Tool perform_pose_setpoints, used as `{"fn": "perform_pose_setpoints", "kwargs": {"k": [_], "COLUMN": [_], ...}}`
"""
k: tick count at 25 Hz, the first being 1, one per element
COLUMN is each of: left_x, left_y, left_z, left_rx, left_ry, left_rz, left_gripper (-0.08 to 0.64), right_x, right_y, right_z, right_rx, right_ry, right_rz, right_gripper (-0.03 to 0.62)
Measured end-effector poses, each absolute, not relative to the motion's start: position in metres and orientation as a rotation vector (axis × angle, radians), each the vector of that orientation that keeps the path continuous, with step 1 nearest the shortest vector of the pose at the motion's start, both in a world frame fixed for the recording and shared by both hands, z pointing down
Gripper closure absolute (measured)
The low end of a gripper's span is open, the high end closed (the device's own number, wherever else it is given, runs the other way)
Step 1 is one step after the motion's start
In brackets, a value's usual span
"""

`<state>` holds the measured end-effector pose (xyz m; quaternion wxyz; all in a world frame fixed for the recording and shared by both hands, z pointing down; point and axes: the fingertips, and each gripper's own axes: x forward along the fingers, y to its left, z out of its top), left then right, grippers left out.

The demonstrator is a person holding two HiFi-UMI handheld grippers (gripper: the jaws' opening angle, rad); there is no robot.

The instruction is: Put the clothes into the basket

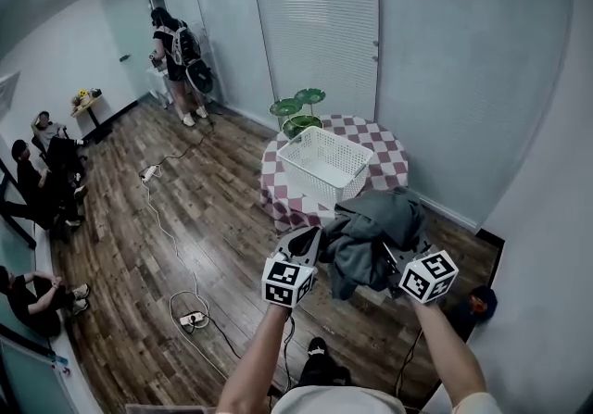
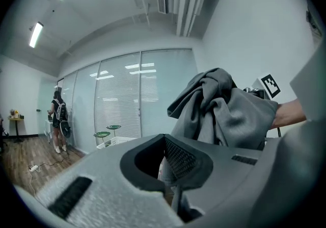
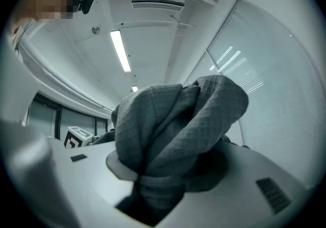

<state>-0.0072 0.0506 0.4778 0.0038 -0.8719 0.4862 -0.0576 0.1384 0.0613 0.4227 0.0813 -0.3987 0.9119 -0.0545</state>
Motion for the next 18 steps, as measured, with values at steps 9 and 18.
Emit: {"fn": "perform_pose_setpoints", "kwargs": {"k": [9, 18], "left_x": [-0.015, -0.034], "left_y": [0.014, -0.031], "left_z": [0.476, 0.484], "left_rx": [-2.742, -2.784], "left_ry": [1.473, 1.463], "left_rz": [-0.263, -0.235], "left_gripper": [0.548, 0.548], "right_x": [0.118, 0.102], "right_y": [0.029, -0.009], "right_z": [0.415, 0.412], "right_rx": [-1.236, -1.266], "right_ry": [2.761, 2.761], "right_rz": [-0.113, -0.095], "right_gripper": [0.396, 0.396]}}
